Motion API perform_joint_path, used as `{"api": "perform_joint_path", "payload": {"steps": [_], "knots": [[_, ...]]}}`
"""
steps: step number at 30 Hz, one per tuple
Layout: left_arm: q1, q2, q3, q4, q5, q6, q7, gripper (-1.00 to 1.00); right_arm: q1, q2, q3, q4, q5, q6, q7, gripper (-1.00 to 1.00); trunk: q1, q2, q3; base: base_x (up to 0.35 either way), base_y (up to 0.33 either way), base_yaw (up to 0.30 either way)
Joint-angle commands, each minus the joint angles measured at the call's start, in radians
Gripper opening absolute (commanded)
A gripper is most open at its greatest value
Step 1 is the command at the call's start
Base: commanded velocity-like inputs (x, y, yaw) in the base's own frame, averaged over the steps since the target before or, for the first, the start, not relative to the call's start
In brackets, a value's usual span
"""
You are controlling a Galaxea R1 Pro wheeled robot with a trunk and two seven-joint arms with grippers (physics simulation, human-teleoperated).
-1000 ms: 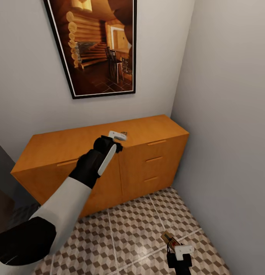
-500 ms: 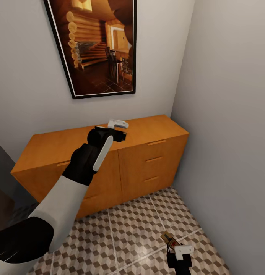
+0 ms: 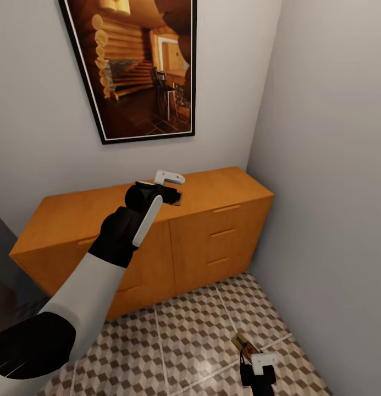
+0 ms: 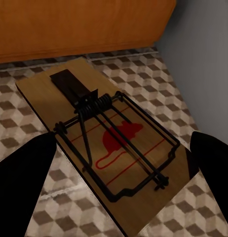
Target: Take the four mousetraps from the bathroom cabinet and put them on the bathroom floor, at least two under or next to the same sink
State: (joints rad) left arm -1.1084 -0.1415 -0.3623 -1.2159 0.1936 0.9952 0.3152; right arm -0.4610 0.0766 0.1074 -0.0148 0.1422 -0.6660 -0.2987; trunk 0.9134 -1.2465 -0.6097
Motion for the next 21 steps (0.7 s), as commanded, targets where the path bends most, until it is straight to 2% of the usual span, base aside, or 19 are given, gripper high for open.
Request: {"api": "perform_joint_path", "payload": {"steps": [1, 13, 21], "knots": [[-0.001, 0.0, -0.001, -0.001, 0.01, 0.003, 0.01, 1.0, -0.001, 0.0, 0.008, 0.001, 0.005, 0.0, -0.01, -1.0, 0.0, 0.0, -0.001, 0.234, 0.0, 0.0], [-0.001, 0.002, -0.001, 0.001, 0.011, 0.002, 0.009, 1.0, -0.001, 0.0, 0.008, 0.001, 0.005, 0.0, -0.011, -1.0, 0.0, 0.0, -0.001, 0.223, 0.0, 0.0], [0.003, 0.011, -0.001, 0.008, 0.014, 0.001, -0.004, 1.0, -0.001, 0.0, 0.008, 0.001, 0.005, 0.0, -0.011, -1.0, 0.0, 0.0, -0.001, 0.052, 0.0, 0.0]]}}
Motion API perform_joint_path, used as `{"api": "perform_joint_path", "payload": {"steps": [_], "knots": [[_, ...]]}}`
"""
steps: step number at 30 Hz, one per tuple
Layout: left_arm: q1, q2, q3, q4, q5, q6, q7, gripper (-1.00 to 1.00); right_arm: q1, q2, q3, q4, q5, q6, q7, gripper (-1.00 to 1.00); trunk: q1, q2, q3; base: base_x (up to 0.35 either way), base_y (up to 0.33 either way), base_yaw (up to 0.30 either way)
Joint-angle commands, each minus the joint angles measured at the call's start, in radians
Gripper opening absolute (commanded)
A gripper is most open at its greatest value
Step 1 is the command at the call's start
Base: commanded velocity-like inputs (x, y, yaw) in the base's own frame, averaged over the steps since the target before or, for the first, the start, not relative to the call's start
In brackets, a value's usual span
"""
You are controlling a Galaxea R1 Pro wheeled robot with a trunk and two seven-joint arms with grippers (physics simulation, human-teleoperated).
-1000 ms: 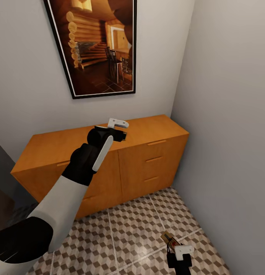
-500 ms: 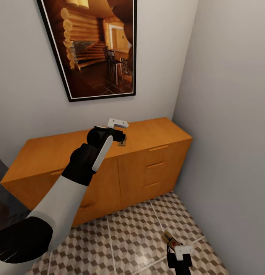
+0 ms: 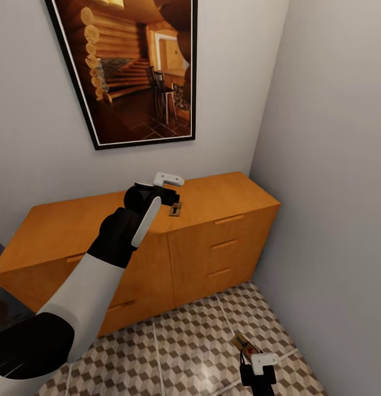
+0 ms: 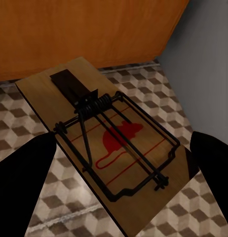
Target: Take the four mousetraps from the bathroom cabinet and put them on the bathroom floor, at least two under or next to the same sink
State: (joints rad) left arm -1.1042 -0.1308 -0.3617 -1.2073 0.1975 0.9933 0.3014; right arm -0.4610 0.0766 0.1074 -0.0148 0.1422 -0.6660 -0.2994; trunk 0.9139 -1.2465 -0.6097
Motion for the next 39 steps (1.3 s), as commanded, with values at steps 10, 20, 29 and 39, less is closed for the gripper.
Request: {"api": "perform_joint_path", "payload": {"steps": [10, 20, 29, 39], "knots": [[0.001, 0.005, 0.001, 0.037, 0.008, -0.004, -0.12, 1.0, -0.001, 0.0, 0.008, 0.001, 0.005, 0.0, -0.009, -1.0, 0.0, -0.001, -0.001, 0.001, 0.0, 0.0], [0.003, 0.006, 0.001, 0.058, 0.008, -0.007, -0.123, 1.0, -0.001, 0.0, 0.008, 0.001, 0.005, 0.0, -0.009, -1.0, 0.0, -0.001, -0.001, 0.0, 0.0, 0.0], [0.003, 0.012, 0.003, 0.059, 0.008, -0.007, -0.125, 1.0, -0.001, 0.0, 0.008, 0.001, 0.005, 0.0, -0.009, -1.0, 0.0, -0.001, -0.001, 0.002, 0.0, 0.0], [0.005, 0.013, 0.004, 0.06, 0.009, -0.01, -0.126, 1.0, -0.001, 0.0, 0.008, 0.001, 0.005, 0.0, -0.009, -1.0, 0.0, -0.001, -0.001, 0.046, 0.0, 0.0]]}}
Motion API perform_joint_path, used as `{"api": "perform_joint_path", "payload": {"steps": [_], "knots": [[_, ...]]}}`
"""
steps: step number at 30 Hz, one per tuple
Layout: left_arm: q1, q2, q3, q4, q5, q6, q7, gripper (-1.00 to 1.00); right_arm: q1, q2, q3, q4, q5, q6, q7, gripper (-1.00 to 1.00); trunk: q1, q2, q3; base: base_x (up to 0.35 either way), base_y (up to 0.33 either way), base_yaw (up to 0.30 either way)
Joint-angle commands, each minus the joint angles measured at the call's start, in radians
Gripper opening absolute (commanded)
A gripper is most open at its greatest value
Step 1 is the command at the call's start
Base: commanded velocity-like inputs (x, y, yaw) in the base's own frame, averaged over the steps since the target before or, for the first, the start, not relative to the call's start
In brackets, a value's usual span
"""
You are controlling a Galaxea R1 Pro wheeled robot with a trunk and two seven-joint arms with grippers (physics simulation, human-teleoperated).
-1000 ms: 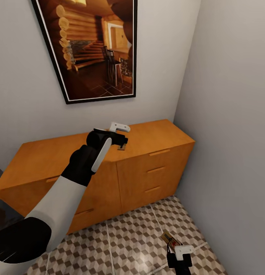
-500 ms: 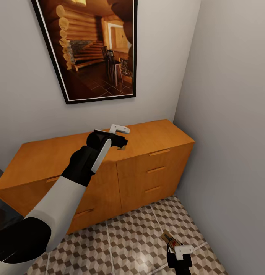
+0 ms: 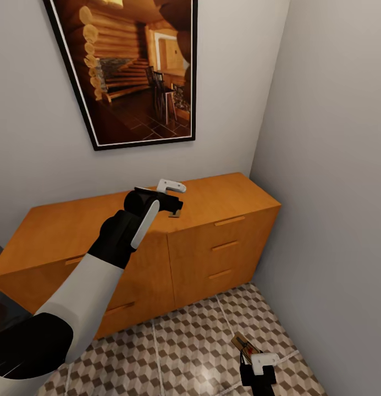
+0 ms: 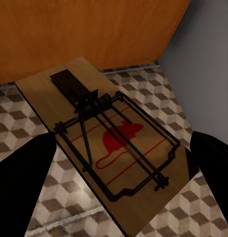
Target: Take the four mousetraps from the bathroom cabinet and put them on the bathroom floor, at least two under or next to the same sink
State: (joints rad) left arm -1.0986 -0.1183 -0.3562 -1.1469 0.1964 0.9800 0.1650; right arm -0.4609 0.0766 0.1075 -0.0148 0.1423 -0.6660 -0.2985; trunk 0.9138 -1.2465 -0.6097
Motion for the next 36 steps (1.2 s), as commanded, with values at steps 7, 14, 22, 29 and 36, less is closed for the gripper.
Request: {"api": "perform_joint_path", "payload": {"steps": [7, 14, 22, 29, 36], "knots": [[0.0, 0.0, -0.001, 0.03, 0.011, -0.04, 0.01, 1.0, 0.002, 0.0, 0.008, 0.001, 0.005, 0.0, -0.01, -1.0, 0.0, -0.001, -0.001, 0.002, 0.0, 0.0], [0.0, 0.0, -0.001, 0.051, 0.019, -0.048, 0.008, 1.0, 0.004, 0.0, 0.008, 0.001, 0.005, 0.0, -0.011, -1.0, 0.0, -0.001, -0.001, 0.0, 0.0, 0.0], [0.0, 0.0, -0.001, 0.069, 0.038, -0.074, 0.007, 1.0, 0.004, 0.0, 0.007, 0.001, 0.005, 0.0, -0.011, -1.0, 0.0, -0.001, -0.001, 0.0, 0.0, 0.0], [0.0, 0.0, -0.001, 0.077, 0.04, -0.083, 0.002, 1.0, 0.004, 0.0, 0.007, 0.001, 0.005, 0.0, -0.01, -1.0, 0.0, -0.001, -0.001, 0.0, 0.0, 0.0], [0.0, 0.031, 0.001, 0.072, 0.043, -0.101, -0.085, 1.0, 0.004, 0.0, 0.007, 0.001, 0.005, 0.0, -0.011, -1.0, 0.0, -0.001, -0.001, 0.0, 0.0, 0.0]]}}
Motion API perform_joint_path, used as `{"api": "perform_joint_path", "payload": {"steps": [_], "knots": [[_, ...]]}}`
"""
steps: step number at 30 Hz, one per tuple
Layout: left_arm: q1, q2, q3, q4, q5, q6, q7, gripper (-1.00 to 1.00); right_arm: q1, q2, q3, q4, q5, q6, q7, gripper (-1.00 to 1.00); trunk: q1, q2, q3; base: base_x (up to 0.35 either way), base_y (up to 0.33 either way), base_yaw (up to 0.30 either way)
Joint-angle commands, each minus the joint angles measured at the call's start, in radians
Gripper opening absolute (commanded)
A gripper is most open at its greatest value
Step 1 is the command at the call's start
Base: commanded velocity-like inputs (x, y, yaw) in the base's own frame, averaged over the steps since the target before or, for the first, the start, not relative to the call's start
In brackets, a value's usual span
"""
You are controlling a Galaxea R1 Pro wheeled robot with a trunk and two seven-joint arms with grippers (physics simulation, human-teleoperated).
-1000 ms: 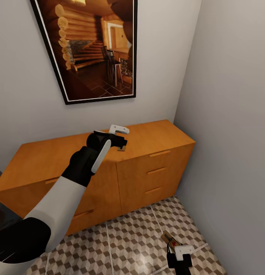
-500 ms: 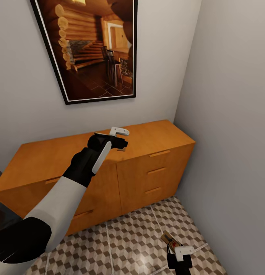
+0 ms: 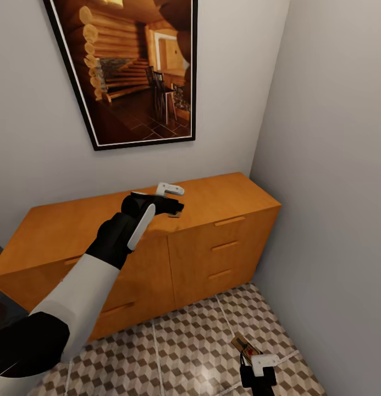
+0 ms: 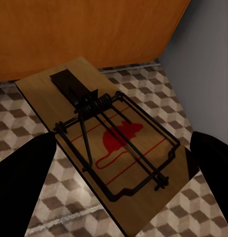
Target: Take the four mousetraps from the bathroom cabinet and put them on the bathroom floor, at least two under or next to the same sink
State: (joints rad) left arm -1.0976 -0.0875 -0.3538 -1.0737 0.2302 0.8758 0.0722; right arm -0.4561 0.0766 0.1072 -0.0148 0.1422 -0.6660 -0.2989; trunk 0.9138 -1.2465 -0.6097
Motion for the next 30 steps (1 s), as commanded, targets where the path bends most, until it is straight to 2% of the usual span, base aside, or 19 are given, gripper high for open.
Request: {"api": "perform_joint_path", "payload": {"steps": [1, 4, 7, 10, 15, 25, 26, 30], "knots": [[-0.001, 0.006, -0.001, -0.003, 0.01, -0.014, 0.003, 1.0, -0.001, 0.0, 0.008, 0.001, 0.005, 0.0, -0.011, -1.0, 0.0, -0.001, -0.001, 0.0, 0.0, 0.0], [-0.001, 0.01, 0.016, -0.006, 0.01, -0.037, 0.002, 1.0, -0.001, 0.0, 0.008, 0.001, 0.005, 0.0, -0.01, -1.0, 0.0, -0.001, -0.001, 0.0, 0.0, 0.0], [-0.001, 0.012, 0.068, -0.019, 0.011, -0.045, 0.001, 1.0, 0.0, 0.0, 0.008, 0.001, 0.005, 0.0, -0.011, -1.0, 0.0, -0.001, -0.001, 0.0, 0.0, 0.0], [-0.001, 0.013, 0.145, -0.035, 0.011, -0.046, -0.003, 1.0, 0.0, 0.0, 0.008, 0.001, 0.005, 0.0, -0.01, -1.0, 0.0, -0.001, -0.001, 0.0, 0.0, 0.0], [-0.001, 0.013, 0.181, -0.035, 0.011, -0.047, -0.004, 1.0, 0.0, 0.0, 0.008, 0.001, 0.005, 0.0, -0.011, -1.0, 0.0, -0.001, -0.001, 0.0, 0.0, 0.0], [-0.001, 0.008, 0.18, -0.013, 0.004, -0.05, 0.005, 1.0, 0.0, 0.0, 0.008, 0.001, 0.005, 0.0, -0.011, -1.0, 0.0, -0.001, -0.001, 0.0, 0.0, 0.0], [-0.001, 0.007, 0.173, -0.011, 0.004, -0.051, 0.006, 1.0, 0.0, 0.0, 0.008, 0.001, 0.005, 0.001, -0.011, -1.0, 0.0, -0.001, -0.001, 0.0, 0.0, 0.0], [-0.001, 0.006, 0.079, -0.009, -0.008, -0.049, 0.035, 1.0, 0.0, 0.0, 0.008, 0.001, 0.005, 0.001, -0.011, -1.0, 0.0, -0.001, -0.001, 0.0, 0.0, 0.0]]}}
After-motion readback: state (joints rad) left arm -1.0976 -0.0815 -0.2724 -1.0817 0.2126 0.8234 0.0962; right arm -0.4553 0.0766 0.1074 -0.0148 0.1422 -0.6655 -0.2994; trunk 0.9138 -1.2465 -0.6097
